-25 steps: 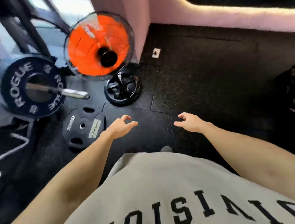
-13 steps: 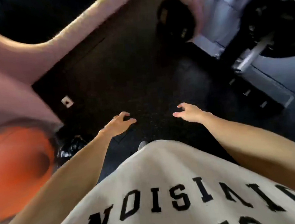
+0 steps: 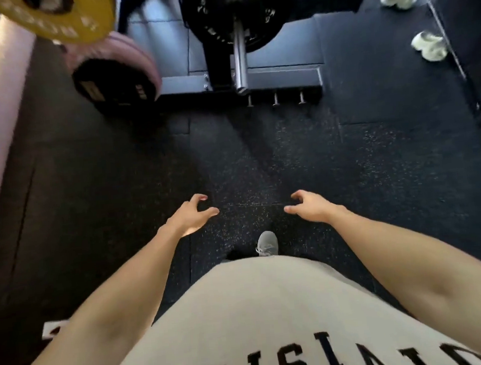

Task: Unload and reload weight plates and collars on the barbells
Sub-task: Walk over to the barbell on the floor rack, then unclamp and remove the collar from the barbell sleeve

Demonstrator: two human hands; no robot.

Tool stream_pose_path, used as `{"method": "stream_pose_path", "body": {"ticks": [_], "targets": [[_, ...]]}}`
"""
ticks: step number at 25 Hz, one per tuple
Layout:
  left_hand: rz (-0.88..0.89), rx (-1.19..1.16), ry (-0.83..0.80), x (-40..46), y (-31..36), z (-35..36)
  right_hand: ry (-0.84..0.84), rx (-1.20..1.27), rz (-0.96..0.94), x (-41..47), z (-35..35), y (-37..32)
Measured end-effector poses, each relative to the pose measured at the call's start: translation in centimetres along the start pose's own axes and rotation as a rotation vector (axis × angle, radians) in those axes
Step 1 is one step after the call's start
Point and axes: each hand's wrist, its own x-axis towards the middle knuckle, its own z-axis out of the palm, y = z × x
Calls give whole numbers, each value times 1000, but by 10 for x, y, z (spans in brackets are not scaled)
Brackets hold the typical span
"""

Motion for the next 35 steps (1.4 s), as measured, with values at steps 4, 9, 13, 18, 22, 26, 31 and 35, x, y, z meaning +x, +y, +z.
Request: {"method": "stream_pose_path", "body": {"ticks": [4, 9, 13, 18, 22, 26, 31, 35], "targets": [[48, 1, 63, 22, 36, -30, 63, 97, -20, 9, -29, -9], [171, 28, 222, 46, 90, -96, 223, 201, -130, 18, -96, -58], [324, 10, 337, 63, 141, -163, 373, 213, -227, 30, -162, -104], [434, -49, 445, 98, 196, -244, 522, 198, -317, 59, -245, -152], [478, -27, 536, 157, 252, -301, 595, 221, -382, 113, -317, -186], [562, -39, 656, 230, 308, -337, 658, 322, -478, 184, -385, -216], [585, -87, 712, 342, 337, -360, 762, 336, -604, 294, -433, -239], [615, -94, 795, 418, 338, -368, 793, 353, -656, 374, -436, -246]]}}
